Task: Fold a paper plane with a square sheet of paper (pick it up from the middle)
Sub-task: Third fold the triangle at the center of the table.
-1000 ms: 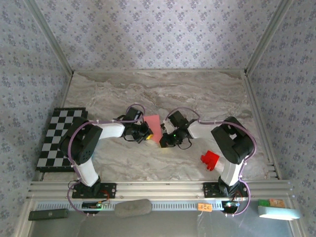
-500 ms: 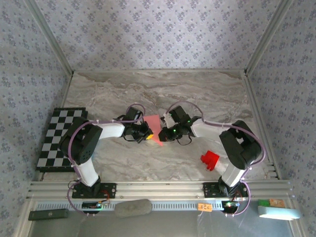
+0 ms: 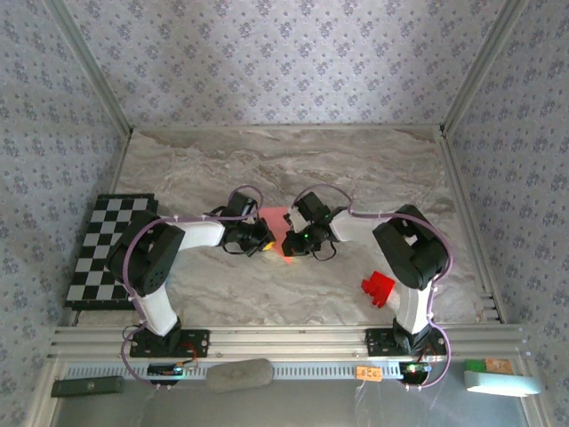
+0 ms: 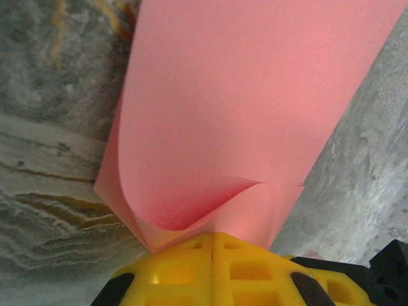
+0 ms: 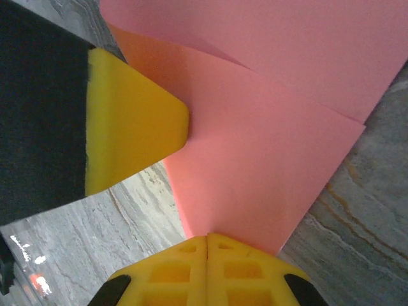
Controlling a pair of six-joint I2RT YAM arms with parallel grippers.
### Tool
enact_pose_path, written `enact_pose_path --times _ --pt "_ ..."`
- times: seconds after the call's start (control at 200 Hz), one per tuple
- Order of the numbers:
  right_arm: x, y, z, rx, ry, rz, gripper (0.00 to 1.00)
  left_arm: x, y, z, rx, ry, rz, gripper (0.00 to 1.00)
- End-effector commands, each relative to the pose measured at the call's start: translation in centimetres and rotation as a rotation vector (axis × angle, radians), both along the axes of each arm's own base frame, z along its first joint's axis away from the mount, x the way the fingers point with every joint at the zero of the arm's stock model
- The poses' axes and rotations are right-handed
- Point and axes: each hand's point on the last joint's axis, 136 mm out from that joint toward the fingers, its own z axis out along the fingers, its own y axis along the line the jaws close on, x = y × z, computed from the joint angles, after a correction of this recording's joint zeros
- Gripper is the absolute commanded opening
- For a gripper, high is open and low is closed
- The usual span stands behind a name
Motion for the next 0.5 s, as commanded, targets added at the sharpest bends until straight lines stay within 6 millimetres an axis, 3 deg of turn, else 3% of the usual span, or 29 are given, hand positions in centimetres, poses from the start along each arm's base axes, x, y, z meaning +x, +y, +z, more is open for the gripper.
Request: enact_pose_path --times 0.0,0.185,0.495 --pt "-1.3 -2.6 -3.0 -0.172 0.039 0.012 0.05 1.0 0.2 1.6 0.030 -0.089 -0.052 0.07" --pt "-1.5 -3.4 -3.7 -0.227 0.047 0.016 0.04 1.4 0.0 2.3 0.035 -0.171 -0.129 0.11" --pt "-1.6 -4.0 -4.4 -0.271 0.060 0.014 0.04 1.3 1.2 -0.4 0.080 -0.176 -0.146 0.09"
